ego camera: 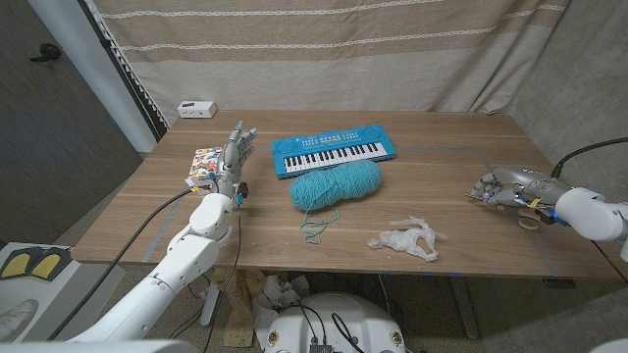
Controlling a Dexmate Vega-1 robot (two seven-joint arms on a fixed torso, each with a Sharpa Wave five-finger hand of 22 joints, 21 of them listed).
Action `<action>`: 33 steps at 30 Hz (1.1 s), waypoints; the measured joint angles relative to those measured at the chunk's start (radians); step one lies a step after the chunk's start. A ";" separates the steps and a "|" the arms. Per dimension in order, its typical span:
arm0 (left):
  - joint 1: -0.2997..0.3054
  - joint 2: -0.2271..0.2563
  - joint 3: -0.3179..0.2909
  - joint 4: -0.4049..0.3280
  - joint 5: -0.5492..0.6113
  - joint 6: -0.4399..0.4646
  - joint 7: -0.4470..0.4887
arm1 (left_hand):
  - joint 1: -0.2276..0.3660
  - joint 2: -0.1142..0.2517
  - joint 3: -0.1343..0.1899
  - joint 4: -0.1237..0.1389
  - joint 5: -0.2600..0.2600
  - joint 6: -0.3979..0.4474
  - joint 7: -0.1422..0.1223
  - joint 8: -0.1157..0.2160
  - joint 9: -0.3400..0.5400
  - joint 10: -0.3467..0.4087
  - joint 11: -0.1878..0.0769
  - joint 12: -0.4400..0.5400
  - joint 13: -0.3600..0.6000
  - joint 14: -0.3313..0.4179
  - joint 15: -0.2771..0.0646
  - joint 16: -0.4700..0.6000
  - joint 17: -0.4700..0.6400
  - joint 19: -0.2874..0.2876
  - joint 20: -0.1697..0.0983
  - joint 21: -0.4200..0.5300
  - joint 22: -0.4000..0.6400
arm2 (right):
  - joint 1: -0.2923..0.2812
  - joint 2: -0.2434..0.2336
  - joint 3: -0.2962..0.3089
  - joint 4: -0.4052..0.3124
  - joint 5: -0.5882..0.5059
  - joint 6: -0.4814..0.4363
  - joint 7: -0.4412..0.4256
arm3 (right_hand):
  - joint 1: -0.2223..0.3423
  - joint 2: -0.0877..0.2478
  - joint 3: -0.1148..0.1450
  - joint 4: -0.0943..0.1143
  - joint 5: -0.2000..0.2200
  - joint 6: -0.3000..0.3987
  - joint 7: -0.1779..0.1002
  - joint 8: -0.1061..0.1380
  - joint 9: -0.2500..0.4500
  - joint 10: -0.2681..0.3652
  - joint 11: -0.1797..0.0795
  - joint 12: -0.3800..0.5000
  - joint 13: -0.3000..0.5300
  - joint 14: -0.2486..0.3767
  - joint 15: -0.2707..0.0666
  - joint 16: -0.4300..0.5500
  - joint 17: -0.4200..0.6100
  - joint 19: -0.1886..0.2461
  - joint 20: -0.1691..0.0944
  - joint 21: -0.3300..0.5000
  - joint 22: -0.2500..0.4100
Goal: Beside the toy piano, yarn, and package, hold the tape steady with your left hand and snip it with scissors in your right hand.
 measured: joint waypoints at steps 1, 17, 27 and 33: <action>0.001 0.000 0.000 0.000 0.000 0.000 0.000 | 0.000 0.000 0.000 0.000 0.000 0.000 0.000 0.000 0.000 0.002 0.002 0.000 0.000 0.000 0.000 0.000 0.000 0.000 0.000 0.000 0.000 | 0.002 0.010 0.007 -0.004 -0.008 0.001 0.007 | 0.000 0.000 0.000 0.000 0.000 0.000 0.000 0.000 0.001 0.000 0.000 0.003 0.000 0.000 0.000 0.000 0.000 0.000 0.000 0.000 0.000; 0.008 -0.003 -0.003 -0.001 -0.002 -0.009 0.001 | -0.005 0.005 0.000 0.000 0.000 0.002 0.002 0.000 0.000 0.004 0.005 0.000 0.000 0.000 0.000 0.000 0.000 0.000 0.000 0.000 0.000 | 0.039 0.134 0.057 -0.029 -0.080 0.037 0.073 | 0.015 -0.005 0.003 -0.006 -0.007 0.014 -0.013 -0.019 0.004 -0.007 -0.007 0.045 0.030 -0.009 0.002 -0.011 0.001 -0.022 0.000 0.030 0.003; 0.007 -0.003 -0.003 -0.001 0.000 -0.011 0.002 | -0.009 0.001 -0.004 0.004 0.000 0.004 0.004 -0.004 0.000 0.005 0.005 0.000 0.000 0.000 0.000 0.000 0.000 0.000 0.000 0.000 0.000 | 0.073 0.188 0.066 -0.032 -0.083 0.063 0.082 | 0.016 -0.005 0.003 -0.006 -0.014 0.024 -0.005 -0.030 0.004 -0.025 -0.011 0.059 0.044 -0.016 0.006 -0.030 -0.012 -0.022 0.000 0.059 0.003; 0.004 -0.003 -0.004 -0.001 0.000 -0.010 0.002 | -0.009 0.001 -0.004 0.004 0.005 0.004 0.004 -0.004 0.000 0.005 0.005 0.000 0.000 0.000 0.000 0.000 0.000 0.000 0.000 0.000 0.000 | 0.090 0.208 0.068 -0.032 -0.072 0.077 0.083 | 0.016 -0.005 0.001 -0.007 -0.015 0.024 -0.005 -0.036 0.004 -0.025 -0.011 0.059 0.035 -0.016 0.005 -0.030 -0.017 -0.021 0.000 0.076 0.003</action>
